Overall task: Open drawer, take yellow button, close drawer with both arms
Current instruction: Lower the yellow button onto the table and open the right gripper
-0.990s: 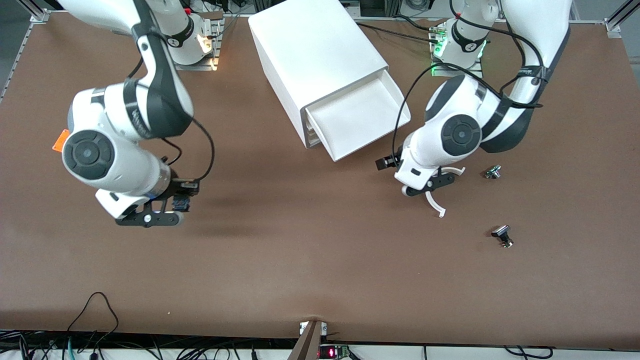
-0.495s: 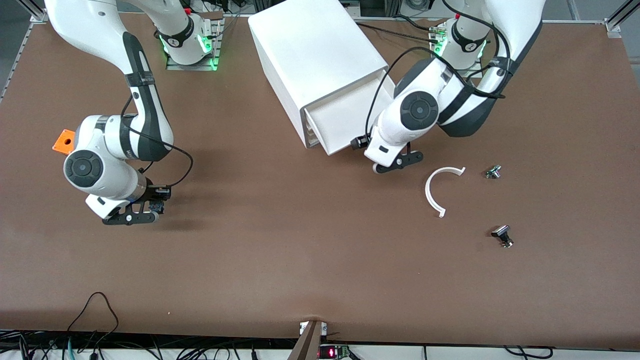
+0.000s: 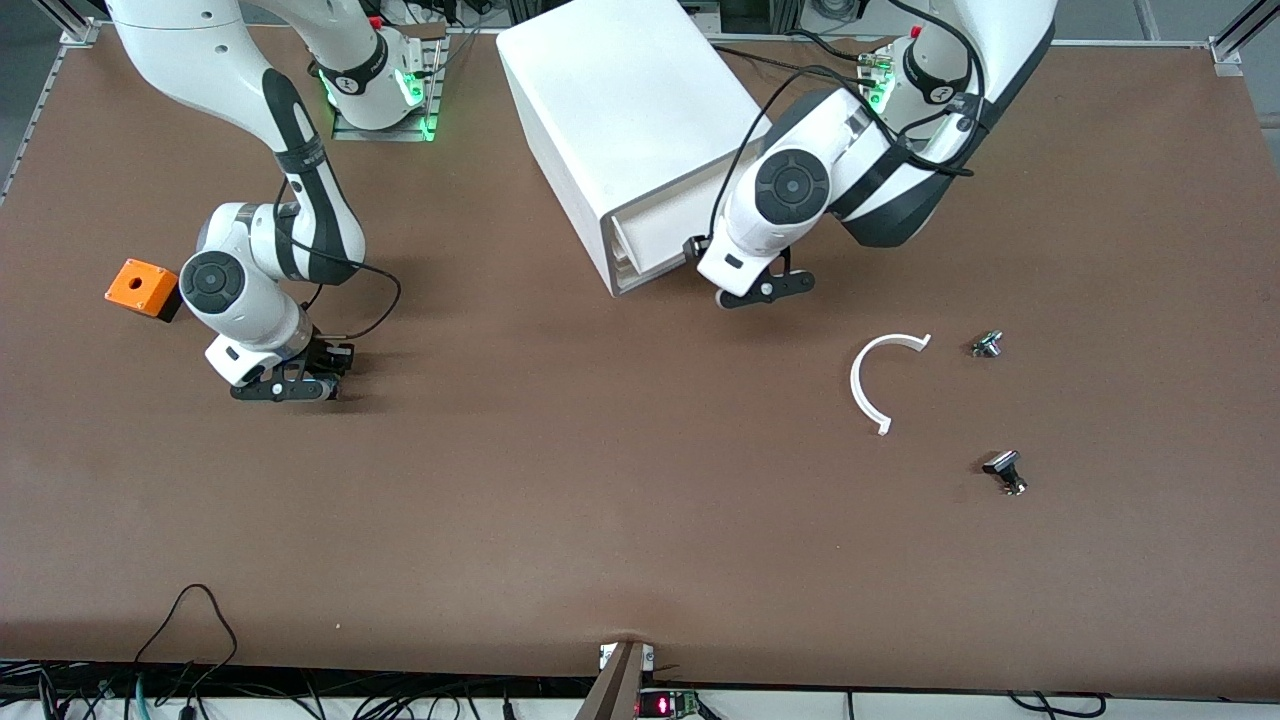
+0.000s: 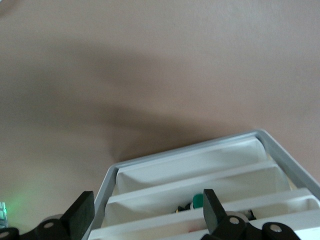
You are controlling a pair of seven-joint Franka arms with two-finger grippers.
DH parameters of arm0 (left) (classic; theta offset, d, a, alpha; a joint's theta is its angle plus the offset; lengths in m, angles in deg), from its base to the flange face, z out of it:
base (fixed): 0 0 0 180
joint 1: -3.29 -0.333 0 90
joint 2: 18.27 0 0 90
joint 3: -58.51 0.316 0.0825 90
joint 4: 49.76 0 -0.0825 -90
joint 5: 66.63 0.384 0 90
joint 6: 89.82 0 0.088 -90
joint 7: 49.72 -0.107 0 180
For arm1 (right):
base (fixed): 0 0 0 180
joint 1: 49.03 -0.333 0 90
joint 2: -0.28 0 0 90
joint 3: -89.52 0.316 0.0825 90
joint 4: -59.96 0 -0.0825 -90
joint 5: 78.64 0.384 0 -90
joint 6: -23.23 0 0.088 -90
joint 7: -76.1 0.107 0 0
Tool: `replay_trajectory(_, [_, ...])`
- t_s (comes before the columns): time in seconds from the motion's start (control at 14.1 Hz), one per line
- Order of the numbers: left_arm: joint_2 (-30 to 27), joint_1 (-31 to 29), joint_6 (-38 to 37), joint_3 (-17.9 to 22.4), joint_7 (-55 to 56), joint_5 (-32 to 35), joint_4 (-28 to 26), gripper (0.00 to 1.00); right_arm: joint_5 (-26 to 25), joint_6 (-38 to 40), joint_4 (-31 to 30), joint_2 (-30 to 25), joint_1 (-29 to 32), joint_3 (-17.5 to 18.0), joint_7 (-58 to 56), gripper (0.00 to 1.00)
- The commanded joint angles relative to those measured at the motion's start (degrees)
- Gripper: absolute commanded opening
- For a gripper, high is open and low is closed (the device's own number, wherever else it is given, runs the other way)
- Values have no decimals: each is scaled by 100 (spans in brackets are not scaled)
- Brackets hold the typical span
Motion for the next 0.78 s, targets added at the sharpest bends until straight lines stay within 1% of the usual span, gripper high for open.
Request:
replay_trajectory(0.0, [-188, -85, -217, -249, 88, 68, -161, 96, 34, 115, -146, -496, -30, -13, -73, 100])
replay_trajectory(0.21, [-170, -40, -217, -355, 114, 68, -161, 96, 34, 983, 178, -848, -56, 5, -21, 100])
replay_trajectory(0.35, [-161, -32, -217, -408, 131, 68, -196, 96, 25, 1388, 424, -1058, -74, 31, -73, 100])
replay_trajectory(0.57, [-83, -6, -209, -531, 281, 59, -196, 96, -150, 1697, 609, -1585, -109, 110, -344, 100])
replay_trajectory(0.71, [-82, -23, -209, -557, 281, 59, -196, 96, -107, 2100, 732, -1893, -109, 101, -355, 100])
